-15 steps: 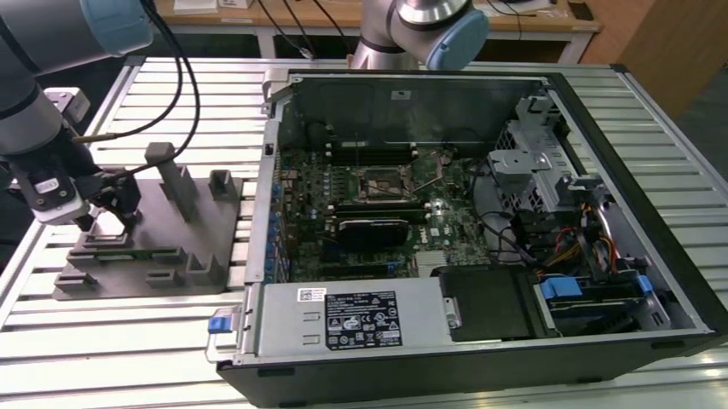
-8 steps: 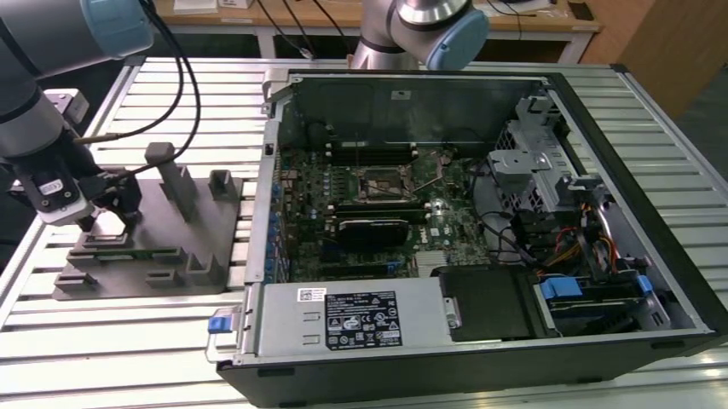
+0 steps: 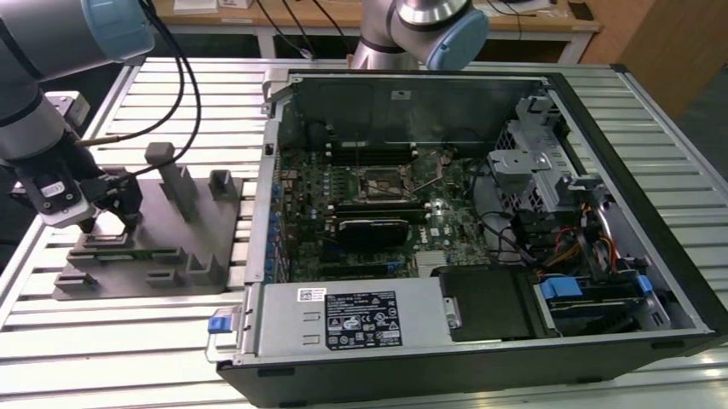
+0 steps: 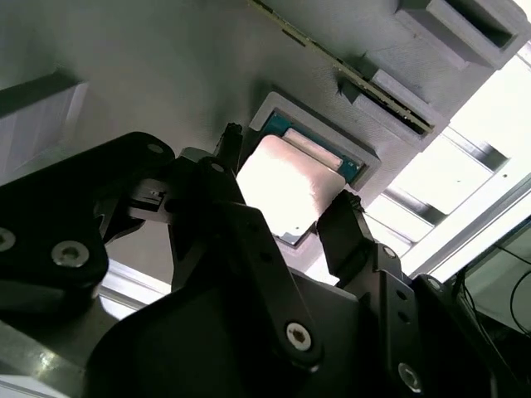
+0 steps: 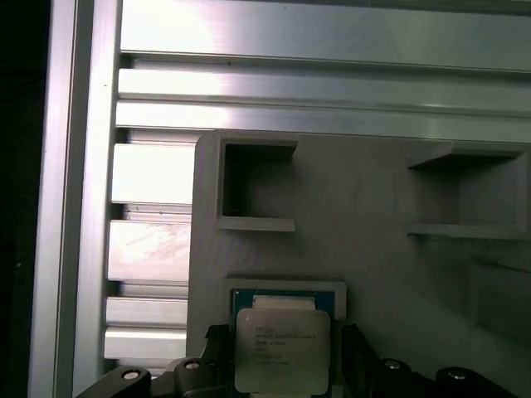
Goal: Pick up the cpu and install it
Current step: 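Pick up the cpu and move it towards the insertion slot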
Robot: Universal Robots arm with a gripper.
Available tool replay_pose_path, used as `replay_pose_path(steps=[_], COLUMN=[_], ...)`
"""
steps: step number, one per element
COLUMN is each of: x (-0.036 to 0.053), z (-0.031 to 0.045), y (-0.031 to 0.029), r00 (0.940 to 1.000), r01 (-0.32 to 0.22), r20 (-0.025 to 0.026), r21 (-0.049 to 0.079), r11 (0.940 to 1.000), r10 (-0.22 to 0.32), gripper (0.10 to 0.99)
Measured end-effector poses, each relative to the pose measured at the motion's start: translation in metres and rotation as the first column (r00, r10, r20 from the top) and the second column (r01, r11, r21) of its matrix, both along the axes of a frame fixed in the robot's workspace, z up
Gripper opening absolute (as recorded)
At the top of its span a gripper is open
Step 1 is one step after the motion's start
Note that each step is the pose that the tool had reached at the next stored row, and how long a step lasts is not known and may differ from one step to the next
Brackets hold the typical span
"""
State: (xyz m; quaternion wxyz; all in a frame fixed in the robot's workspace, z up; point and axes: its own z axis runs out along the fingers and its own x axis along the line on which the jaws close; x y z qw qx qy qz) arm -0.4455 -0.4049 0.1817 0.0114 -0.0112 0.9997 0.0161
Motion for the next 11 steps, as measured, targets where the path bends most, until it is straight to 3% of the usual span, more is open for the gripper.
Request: replay_pose_path(steps=[11], x=[-0.0029], z=[-0.0006], y=[0.0], r00=[0.9989], r01=[0.047], r20=[0.0001], r21=[0.002], r11=[0.9989], r10=[-0.047], gripper=[0.647])
